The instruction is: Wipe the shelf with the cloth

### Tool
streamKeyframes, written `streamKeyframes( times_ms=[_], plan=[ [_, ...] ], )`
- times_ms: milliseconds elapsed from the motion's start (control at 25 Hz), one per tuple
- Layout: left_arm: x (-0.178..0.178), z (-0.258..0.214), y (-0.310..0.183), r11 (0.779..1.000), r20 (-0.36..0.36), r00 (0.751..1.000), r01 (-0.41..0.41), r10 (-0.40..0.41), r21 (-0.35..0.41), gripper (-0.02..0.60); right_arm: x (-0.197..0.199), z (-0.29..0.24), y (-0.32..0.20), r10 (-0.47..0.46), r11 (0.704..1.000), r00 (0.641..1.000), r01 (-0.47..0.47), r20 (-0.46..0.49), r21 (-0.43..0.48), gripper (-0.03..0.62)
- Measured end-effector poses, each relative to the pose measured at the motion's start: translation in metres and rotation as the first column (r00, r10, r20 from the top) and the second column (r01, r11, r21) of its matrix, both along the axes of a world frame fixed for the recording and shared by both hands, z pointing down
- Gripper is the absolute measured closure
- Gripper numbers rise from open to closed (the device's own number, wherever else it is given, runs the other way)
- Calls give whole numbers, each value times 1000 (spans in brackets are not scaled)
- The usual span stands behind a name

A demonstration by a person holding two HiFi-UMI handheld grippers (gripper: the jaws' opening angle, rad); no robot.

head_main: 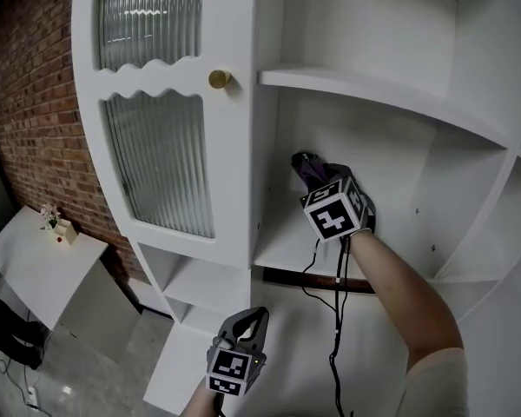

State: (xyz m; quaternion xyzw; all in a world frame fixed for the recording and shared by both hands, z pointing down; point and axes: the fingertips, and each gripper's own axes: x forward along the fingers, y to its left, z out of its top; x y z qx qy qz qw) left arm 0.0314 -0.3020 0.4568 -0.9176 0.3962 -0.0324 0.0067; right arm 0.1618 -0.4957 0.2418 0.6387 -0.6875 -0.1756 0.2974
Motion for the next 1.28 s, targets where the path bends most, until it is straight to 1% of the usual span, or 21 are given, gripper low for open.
streamKeyframes(
  times_ms=[80, 200, 240, 320, 440, 680, 880, 1040, 1160, 1280],
  plan=[
    [-8, 1, -3, 1000, -3, 1000, 12, -12, -2, 568, -9, 16, -11, -16, 997, 994, 7, -110, -82, 514],
    [-19, 4, -6, 1000, -4, 1000, 26, -26, -4, 568, -16, 32, -23, -42, 986, 967, 0, -250, -166, 513],
    [-22, 6, -8, 999, -2, 1000, 31, -31, -7, 568, -18, 35, -26, -56, 981, 957, 0, -286, -193, 513],
    [-29, 12, -12, 999, 0, 999, 45, -45, -20, 568, -26, 43, -30, -101, 965, 940, 13, -325, -262, 513],
    [-34, 17, -16, 998, -5, 998, 56, -56, -34, 568, -34, 58, -33, -153, 936, 926, 24, -345, -351, 513],
    [-32, 21, -16, 998, -6, 999, 48, -48, -42, 568, -40, 73, -28, -217, 890, 908, 33, -359, -455, 514],
    [-27, 23, -15, 998, -11, 999, 41, -42, -50, 568, -47, 77, -17, -250, 866, 893, 34, -373, -498, 514],
    [-24, 26, -12, 998, -4, 999, 42, -43, -56, 568, -51, 82, 0, -295, 831, 874, 36, -386, -555, 514],
    [-23, 25, -10, 998, -1, 999, 42, -43, -51, 568, -54, 83, 12, -319, 823, 858, 40, -403, -567, 514],
    [-22, 21, -5, 998, 5, 999, 41, -41, -43, 568, -59, 85, 26, -329, 821, 855, 49, -401, -569, 514]
  ],
)
